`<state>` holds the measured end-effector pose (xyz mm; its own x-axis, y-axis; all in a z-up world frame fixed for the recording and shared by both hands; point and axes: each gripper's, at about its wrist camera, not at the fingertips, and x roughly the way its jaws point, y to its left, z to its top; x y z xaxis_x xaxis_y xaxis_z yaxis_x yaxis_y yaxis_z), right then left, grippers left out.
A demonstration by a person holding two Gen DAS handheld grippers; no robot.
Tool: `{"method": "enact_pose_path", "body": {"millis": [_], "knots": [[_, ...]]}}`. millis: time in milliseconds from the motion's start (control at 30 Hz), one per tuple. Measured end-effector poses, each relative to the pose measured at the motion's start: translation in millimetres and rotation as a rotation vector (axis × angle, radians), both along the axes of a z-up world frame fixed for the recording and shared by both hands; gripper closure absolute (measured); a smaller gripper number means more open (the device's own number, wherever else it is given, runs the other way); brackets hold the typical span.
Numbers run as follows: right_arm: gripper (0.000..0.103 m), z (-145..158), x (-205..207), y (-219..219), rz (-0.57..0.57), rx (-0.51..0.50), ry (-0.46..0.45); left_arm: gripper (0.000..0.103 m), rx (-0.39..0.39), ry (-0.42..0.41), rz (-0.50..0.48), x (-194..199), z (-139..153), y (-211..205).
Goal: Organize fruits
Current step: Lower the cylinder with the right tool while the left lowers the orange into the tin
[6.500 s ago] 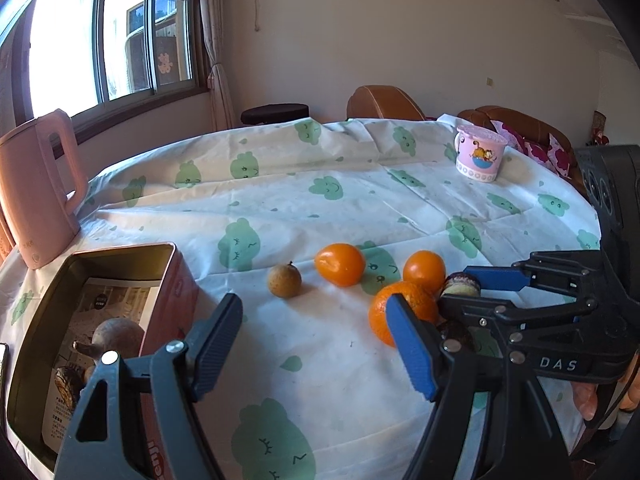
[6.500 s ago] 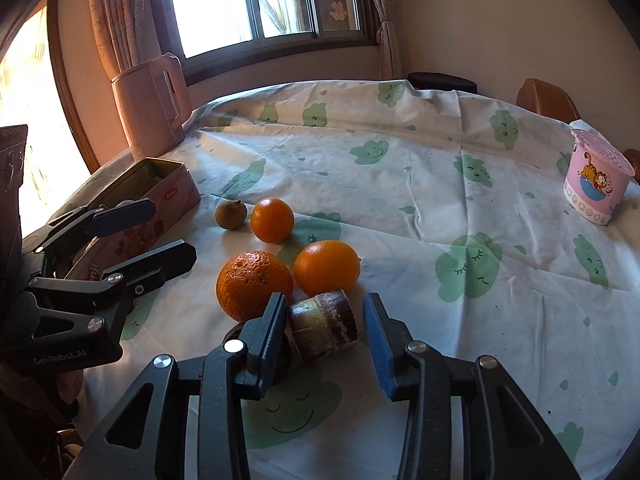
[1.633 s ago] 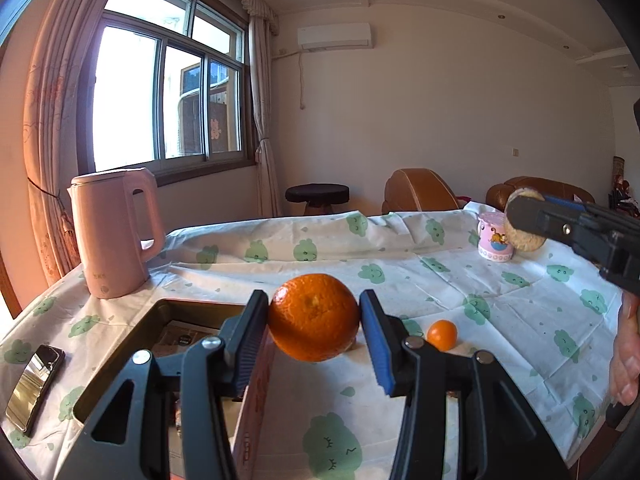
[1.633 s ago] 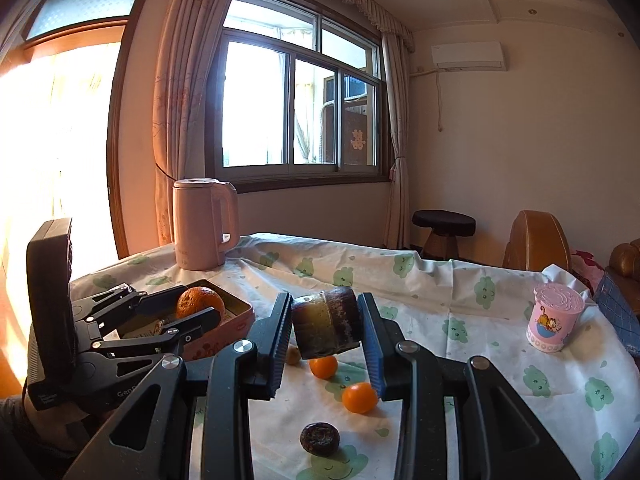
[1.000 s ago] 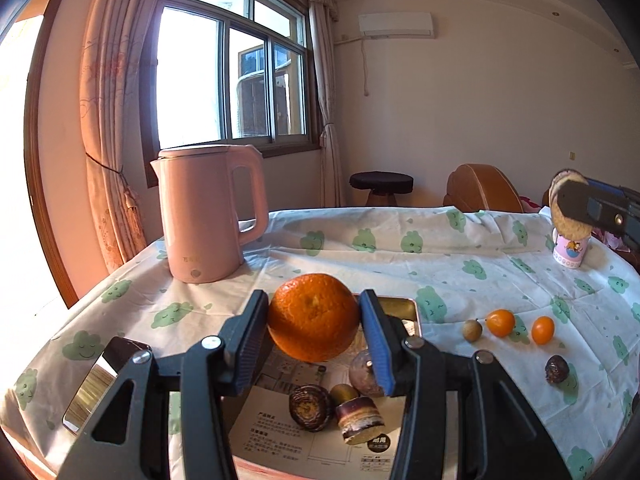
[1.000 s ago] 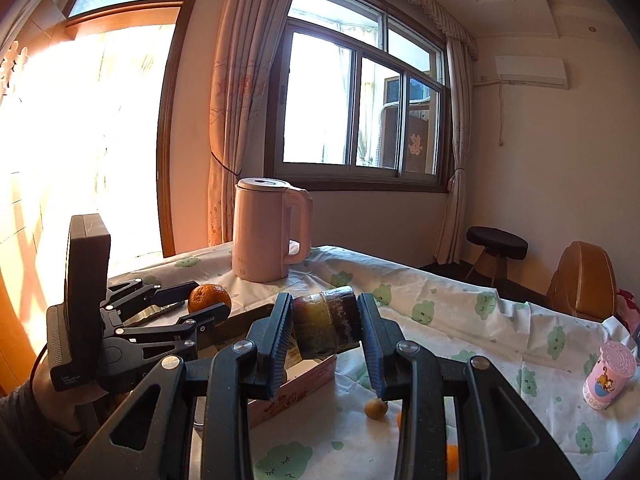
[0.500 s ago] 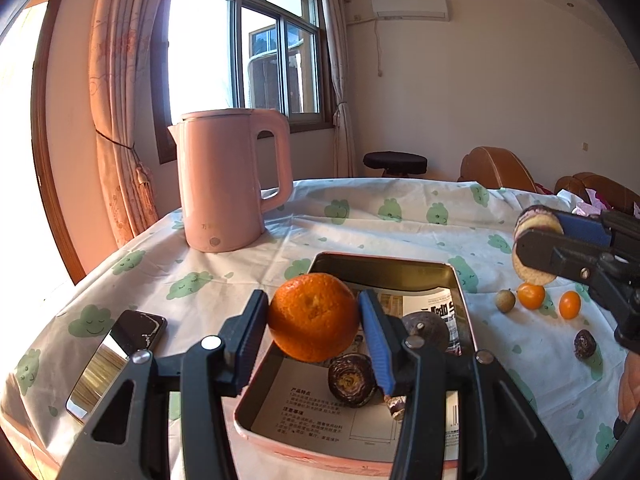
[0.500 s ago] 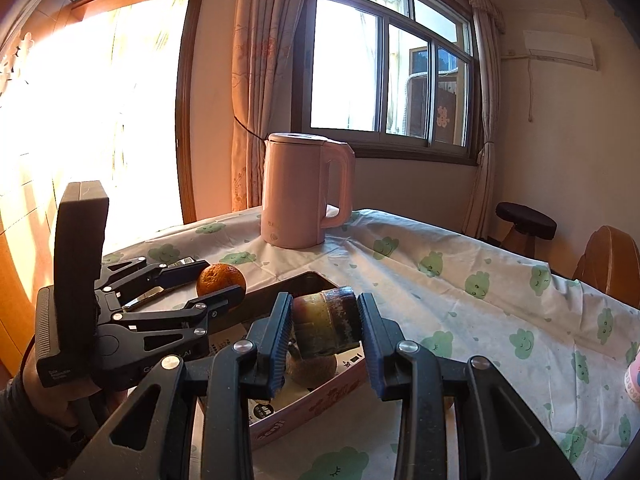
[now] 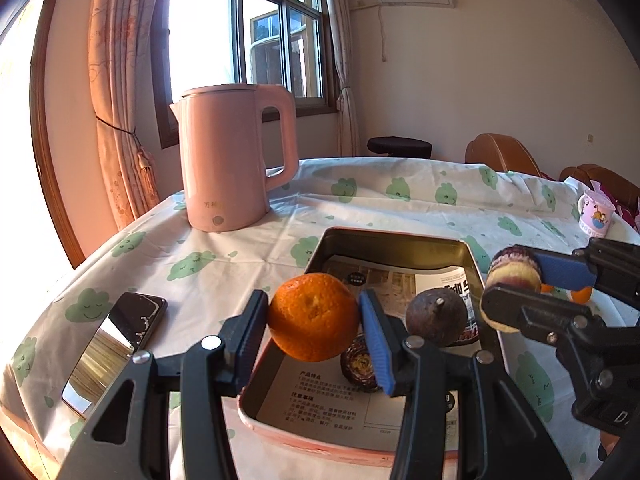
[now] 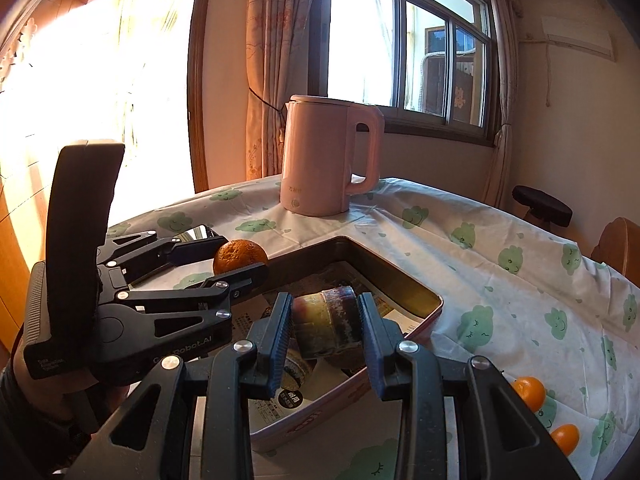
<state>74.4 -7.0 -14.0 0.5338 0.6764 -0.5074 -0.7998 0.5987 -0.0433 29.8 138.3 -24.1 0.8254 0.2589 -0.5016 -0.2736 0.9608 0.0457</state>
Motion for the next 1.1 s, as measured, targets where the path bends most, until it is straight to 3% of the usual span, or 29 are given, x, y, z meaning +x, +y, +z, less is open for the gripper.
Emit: {"method": "enact_pose_path", "body": {"millis": [1100], "knots": [[0.068, -29, 7, 9, -0.024, -0.065, 0.048, 0.054, -0.01, 0.065, -0.02, 8, -16, -3]]}}
